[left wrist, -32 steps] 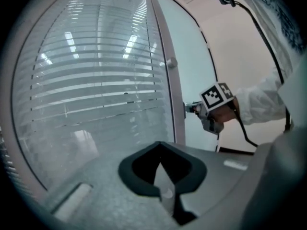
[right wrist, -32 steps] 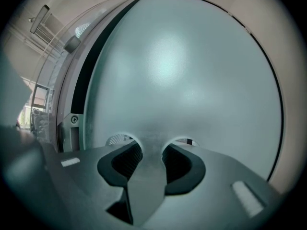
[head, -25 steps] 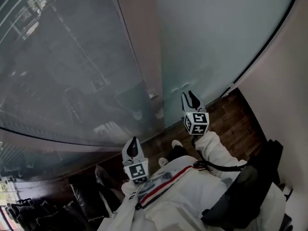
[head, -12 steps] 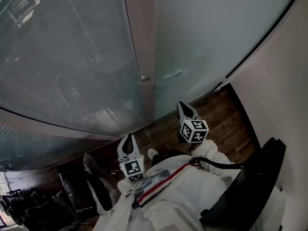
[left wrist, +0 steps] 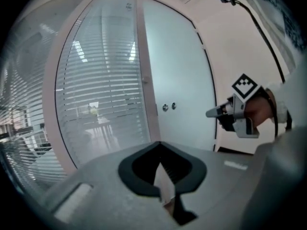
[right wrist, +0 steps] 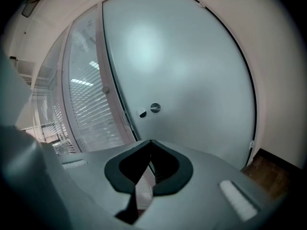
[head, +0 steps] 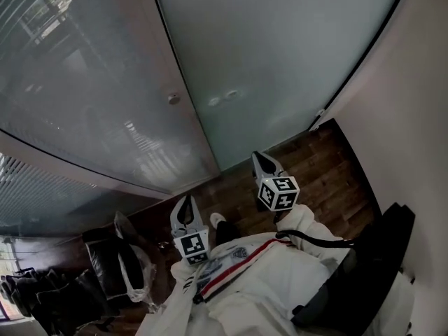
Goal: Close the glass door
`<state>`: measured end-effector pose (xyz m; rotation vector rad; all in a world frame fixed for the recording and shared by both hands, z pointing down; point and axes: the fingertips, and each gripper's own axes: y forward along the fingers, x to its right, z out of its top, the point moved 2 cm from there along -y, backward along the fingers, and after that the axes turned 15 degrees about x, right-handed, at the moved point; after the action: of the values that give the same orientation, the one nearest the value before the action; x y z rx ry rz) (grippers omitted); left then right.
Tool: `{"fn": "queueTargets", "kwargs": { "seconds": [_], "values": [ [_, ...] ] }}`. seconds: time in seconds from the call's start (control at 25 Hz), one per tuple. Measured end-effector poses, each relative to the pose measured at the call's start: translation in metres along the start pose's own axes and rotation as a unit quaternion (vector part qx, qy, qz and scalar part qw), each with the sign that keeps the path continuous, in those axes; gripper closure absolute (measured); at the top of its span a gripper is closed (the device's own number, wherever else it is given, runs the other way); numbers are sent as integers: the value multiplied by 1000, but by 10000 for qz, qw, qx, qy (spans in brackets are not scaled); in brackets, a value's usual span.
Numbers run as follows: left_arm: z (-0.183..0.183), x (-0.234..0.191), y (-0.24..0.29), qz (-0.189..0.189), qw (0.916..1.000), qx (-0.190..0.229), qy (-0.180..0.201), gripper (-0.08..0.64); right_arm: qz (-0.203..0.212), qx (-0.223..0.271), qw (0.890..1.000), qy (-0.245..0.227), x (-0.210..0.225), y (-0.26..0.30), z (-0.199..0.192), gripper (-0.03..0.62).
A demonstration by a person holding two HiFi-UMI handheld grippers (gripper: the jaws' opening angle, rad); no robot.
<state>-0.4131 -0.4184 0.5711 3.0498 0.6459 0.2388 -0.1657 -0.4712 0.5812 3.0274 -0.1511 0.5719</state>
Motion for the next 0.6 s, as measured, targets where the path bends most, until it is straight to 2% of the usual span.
{"fn": "queueTargets", "kwargs": {
  "seconds": [0.24,0.36,0.6],
  "values": [
    [13,89,-41,-95,9999,84,17,558,369,70,9992,-138,25,-80,14,584],
    [18,129,-59,-125,9998,143,28,558,716,54,9973,-156,33,-115,19,584],
    [28,181,-100,-213,9995,-3,213,558,1404,186,9892,-377,34,-172,31,584]
  ]
}}
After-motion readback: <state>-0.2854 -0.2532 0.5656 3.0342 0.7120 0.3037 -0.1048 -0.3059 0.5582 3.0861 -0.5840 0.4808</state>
